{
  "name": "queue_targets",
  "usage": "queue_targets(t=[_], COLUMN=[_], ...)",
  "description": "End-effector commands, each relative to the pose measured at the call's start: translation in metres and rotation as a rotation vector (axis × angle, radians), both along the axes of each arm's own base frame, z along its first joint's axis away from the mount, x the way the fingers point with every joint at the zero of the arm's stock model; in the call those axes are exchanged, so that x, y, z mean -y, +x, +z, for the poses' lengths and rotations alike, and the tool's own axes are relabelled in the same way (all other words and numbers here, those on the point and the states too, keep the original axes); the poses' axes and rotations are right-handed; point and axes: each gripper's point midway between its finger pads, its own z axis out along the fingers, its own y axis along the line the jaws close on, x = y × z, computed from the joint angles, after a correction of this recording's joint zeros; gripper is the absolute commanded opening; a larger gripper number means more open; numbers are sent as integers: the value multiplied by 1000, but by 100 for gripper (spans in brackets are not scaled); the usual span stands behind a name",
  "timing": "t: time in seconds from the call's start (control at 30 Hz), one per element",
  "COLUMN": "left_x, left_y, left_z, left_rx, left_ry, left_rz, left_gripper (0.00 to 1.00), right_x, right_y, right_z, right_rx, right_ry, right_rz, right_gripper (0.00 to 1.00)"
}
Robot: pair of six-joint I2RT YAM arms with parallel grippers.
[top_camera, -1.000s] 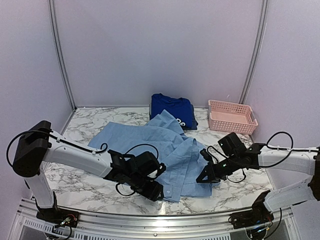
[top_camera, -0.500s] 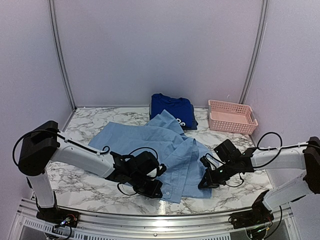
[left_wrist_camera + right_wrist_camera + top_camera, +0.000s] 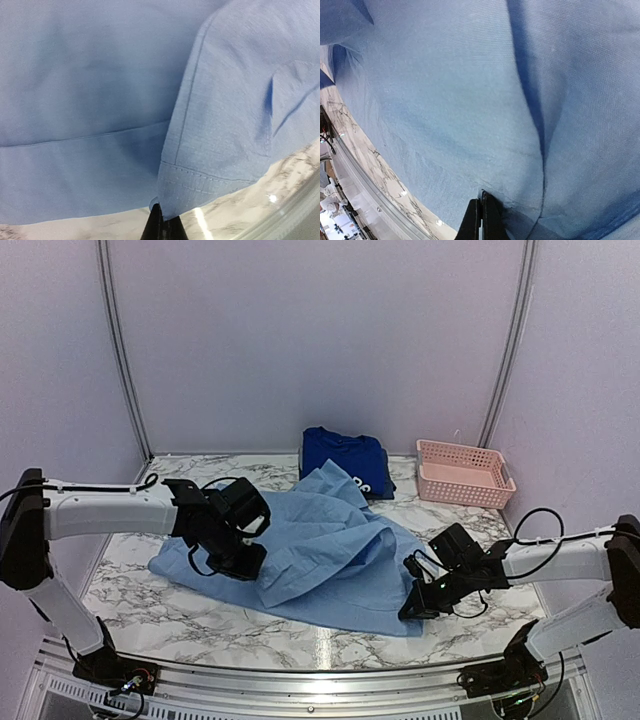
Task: Fold and stack the mixed laundry pile
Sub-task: Fold the flattened shirt at the center of the board.
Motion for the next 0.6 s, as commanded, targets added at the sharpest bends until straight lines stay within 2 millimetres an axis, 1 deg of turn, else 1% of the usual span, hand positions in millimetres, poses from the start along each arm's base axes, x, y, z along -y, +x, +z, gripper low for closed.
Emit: queue_targets(t=[0.0, 0.1, 0.2, 0.3, 0.43, 0.57], left_x=[-93, -119, -138, -148, -154, -174], left_y=[12, 29, 48, 60, 75, 87], left_z=[-14, -17, -11, -1, 16, 19], left_rx=[-16, -19, 18, 50, 103, 107], left_ry=[348, 419, 484, 523, 549, 634], left_rz=[19, 68, 86, 79, 72, 77], left_gripper=[0, 0, 0, 0, 0, 0], right_x=[20, 26, 33, 39, 41, 41], right_y=[-3, -8, -11, -13, -10, -7], right_z=[-15, -18, -20, -21, -18, -15], right_rx=[-10, -17, -20, -25, -15, -11], right_ry=[-94, -108, -116, -113, -110, -113], right_rz=[-55, -61, -84, -107, -114, -114], right_gripper=[0, 0, 0, 0, 0, 0])
